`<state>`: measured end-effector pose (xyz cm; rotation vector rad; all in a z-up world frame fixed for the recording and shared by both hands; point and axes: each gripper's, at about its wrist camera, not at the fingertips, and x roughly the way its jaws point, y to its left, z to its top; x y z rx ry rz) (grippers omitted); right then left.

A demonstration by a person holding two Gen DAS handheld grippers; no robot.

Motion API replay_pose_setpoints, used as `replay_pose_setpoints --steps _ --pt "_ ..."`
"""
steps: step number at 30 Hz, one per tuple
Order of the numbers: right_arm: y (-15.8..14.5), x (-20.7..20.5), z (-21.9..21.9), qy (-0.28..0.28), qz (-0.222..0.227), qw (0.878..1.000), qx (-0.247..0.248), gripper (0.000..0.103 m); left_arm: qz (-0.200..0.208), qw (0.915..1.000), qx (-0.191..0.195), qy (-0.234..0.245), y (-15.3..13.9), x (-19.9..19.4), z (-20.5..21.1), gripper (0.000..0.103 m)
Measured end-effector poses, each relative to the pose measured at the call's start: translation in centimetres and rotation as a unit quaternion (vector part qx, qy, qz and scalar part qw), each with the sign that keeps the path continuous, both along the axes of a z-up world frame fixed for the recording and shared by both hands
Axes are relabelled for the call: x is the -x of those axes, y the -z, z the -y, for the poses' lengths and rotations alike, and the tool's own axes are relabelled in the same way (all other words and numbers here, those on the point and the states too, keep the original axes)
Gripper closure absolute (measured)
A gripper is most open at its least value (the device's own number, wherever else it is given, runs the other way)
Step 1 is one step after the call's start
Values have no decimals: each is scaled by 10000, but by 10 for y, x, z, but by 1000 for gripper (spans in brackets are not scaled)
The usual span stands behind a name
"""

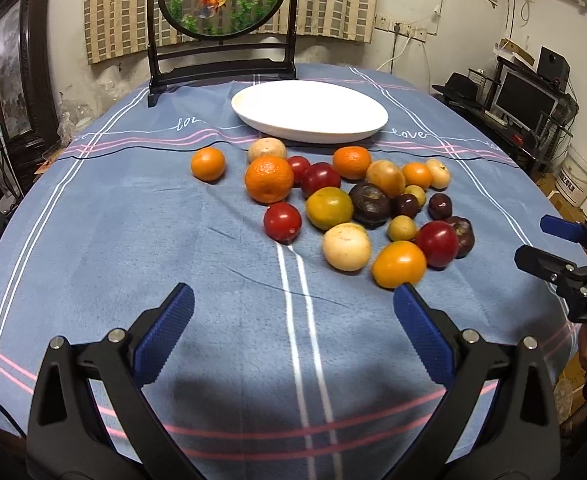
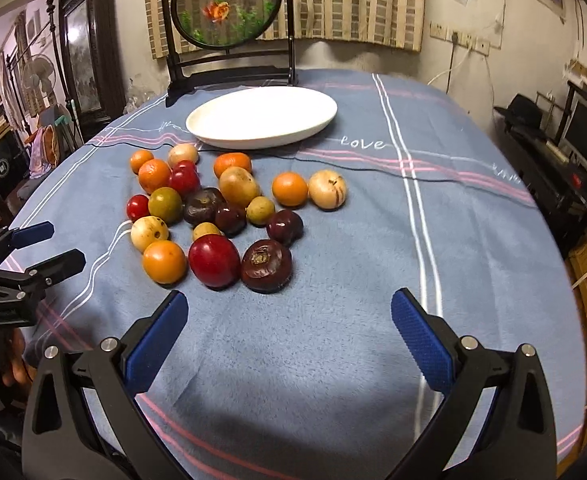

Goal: Organize fruits
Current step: 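Grasp the dark purple plum with the right gripper while the left gripper approaches the orange tomato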

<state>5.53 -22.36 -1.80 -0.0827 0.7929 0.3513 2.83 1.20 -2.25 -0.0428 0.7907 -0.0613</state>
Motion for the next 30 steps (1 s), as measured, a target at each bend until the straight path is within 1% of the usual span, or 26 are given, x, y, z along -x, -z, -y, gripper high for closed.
replay_pose_setpoints --steps 2,6,7,8,10,11,12,13,16,19,22,25,30 --pt "4 -4 -4 1 14 10000 69 1 -54 9998 110 147 2 -6 -4 2" --pt "14 -12 -12 -54 30 9997 244 1 -90 9993 195 317 5 -14 -9 2" --pt "16 -15 -14 -82 34 9996 270 3 -82 9992 208 336 7 -16 -11 2" --pt "17 -18 -14 -138 -15 9995 287 6 -87 9991 213 354 9 -17 -13 2" --pt "23 -25 -17 -236 -188 9984 486 28 -135 9988 237 402 12 -21 -16 2" --pt "26 -29 -18 -208 -242 9977 596 32 -160 9985 271 446 14 -22 -17 2" --pt "29 -33 -18 -214 -331 9971 652 40 -175 9982 307 491 16 -23 -18 2" --pt "31 -36 -17 -239 -407 9967 666 44 -193 9977 349 548 17 -25 -19 2" --pt "34 -39 -20 -416 -478 9953 737 44 -194 9960 455 742 19 -27 -19 2" --pt "34 -36 -31 -715 -425 9930 836 44 -182 9944 561 881 19 -28 -18 2" --pt "33 -41 -41 -791 -362 9917 948 45 -180 9928 626 1004 21 -28 -13 2" --pt "35 -49 -43 -798 -357 9911 1008 46 -206 9919 573 1113 22 -26 -6 2" --pt "38 -60 -42 -867 -415 9908 953 46 -201 9912 471 1224 21 -21 2 2"
